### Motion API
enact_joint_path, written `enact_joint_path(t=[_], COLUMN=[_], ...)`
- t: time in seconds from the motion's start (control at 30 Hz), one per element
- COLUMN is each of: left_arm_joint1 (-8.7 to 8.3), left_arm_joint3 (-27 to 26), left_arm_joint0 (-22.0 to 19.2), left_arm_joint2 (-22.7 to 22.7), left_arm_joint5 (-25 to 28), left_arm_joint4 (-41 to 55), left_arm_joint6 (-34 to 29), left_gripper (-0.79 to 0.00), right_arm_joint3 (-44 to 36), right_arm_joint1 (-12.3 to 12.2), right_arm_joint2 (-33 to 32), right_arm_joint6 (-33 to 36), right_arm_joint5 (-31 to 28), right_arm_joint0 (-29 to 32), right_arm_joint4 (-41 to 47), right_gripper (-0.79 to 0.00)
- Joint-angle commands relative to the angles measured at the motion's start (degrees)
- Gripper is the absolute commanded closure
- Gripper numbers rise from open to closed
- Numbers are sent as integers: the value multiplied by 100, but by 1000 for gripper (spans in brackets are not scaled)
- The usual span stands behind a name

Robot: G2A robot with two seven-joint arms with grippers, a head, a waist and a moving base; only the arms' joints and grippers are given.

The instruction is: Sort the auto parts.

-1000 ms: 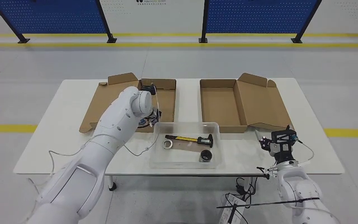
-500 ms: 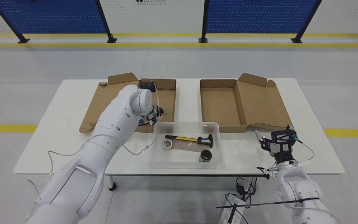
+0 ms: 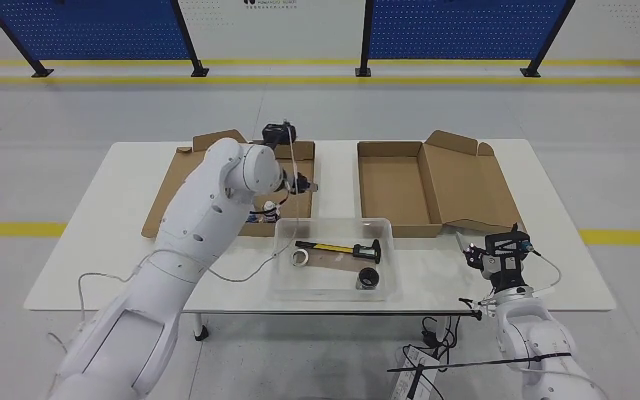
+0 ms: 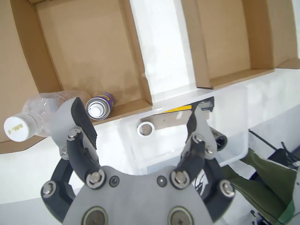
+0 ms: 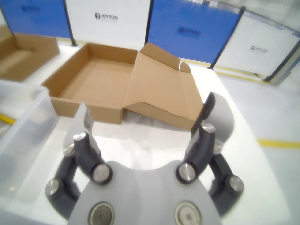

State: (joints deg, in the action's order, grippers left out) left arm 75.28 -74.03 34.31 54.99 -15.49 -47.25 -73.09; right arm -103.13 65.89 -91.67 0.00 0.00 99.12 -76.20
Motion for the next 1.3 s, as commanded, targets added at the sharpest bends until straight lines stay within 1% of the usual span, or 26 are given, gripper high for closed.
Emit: enact_joint_path(t=[0.0,0.13,0.3,0.43,0.5,0.57,1.13,1.2,1.27], left_arm_joint1=[-21,-40,-34,-19,-20,-24,-24,-15,16], left_arm_joint3=[-380,-1040,-1781,-2131,-2193,-2231,-2231,-2250,-2248], left_arm_joint0=[71,146,303,455,490,497,497,625,677], left_arm_joint2=[100,210,109,-47,-154,-184,-184,-249,-431], left_arm_joint5=[-31,-18,0,132,271,339,339,351,272], left_arm_joint4=[99,317,522,897,972,981,981,1035,1066], left_arm_joint6=[-118,-304,-506,-789,-975,-1011,-1011,-809,-756], left_gripper=[-785,-785,-785,-785,-785,-785,-785,-785,-785], right_arm_joint3=[0,0,0,0,0,0,0,0,0], right_arm_joint1=[0,0,0,0,0,0,0,0,0], right_arm_joint2=[0,0,0,0,0,0,0,0,0], right_arm_joint6=[0,0,0,0,0,0,0,0,0], right_arm_joint5=[0,0,0,0,0,0,0,0,0], right_arm_joint0=[0,0,0,0,0,0,0,0,0], right_arm_joint4=[0,0,0,0,0,0,0,0,0], right_gripper=[-785,-785,-785,-785,-785,-785,-785,-785,-785])
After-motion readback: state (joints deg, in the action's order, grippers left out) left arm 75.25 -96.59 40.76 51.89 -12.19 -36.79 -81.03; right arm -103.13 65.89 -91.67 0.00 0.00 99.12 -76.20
